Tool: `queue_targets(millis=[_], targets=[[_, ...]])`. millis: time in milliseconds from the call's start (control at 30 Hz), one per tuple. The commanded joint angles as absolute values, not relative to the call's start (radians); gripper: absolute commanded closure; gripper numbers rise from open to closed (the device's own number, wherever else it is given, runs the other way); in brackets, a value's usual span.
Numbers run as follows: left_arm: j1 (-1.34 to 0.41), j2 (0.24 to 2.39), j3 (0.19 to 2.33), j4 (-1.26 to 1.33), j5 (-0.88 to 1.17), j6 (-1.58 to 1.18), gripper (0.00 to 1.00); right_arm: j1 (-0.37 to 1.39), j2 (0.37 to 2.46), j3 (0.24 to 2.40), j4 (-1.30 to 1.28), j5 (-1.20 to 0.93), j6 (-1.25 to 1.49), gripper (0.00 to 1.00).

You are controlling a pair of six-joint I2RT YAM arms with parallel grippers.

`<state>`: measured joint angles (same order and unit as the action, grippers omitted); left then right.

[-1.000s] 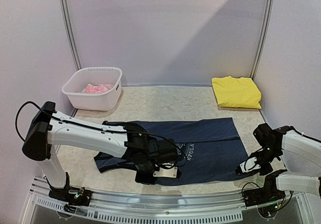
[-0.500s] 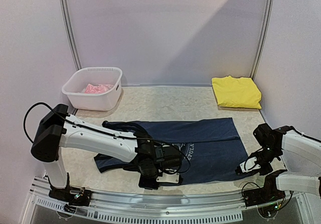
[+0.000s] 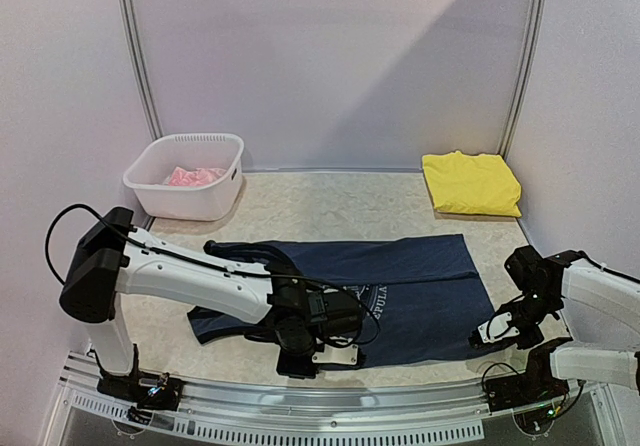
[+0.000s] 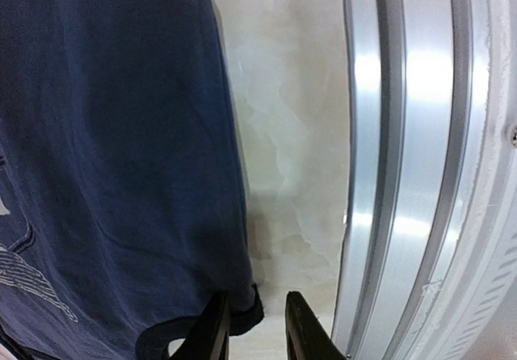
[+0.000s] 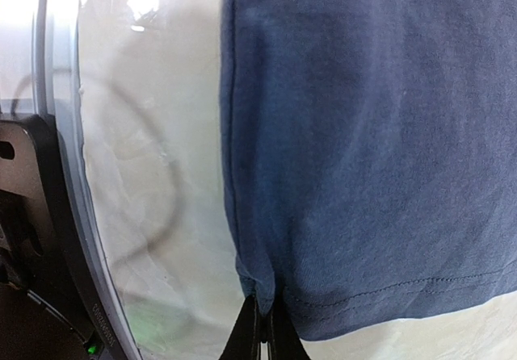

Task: Fold and stack the mixed laundry pile
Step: Pick up the 1/3-folded tank top from the center of the board.

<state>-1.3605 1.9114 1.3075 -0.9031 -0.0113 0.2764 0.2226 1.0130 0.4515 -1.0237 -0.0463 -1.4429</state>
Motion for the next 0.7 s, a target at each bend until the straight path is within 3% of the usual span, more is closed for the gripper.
queue_targets(millis=[0,233,467,667], targets=[[-1.380,1.924,1.277,-0.898,-0.062,0.264,0.73,0.225,1.017,0.440,-1.012,-0.045,-1.431,0.97],[-1.386,1.957,1.235,-0.872,-0.208,0.272,0.74,0.225,1.023,0.441,-1.012,-0.042,-1.425,0.97],[-1.387,1.912,1.223,-0.829,-0.195,0.261,0.83,0.226,1.016,0.446,-1.021,-0.040,-1.418,0.98],[-1.386,1.885,1.241,-0.850,-0.157,0.257,0.99,0.225,1.011,0.487,-1.060,-0.053,-1.402,0.99]])
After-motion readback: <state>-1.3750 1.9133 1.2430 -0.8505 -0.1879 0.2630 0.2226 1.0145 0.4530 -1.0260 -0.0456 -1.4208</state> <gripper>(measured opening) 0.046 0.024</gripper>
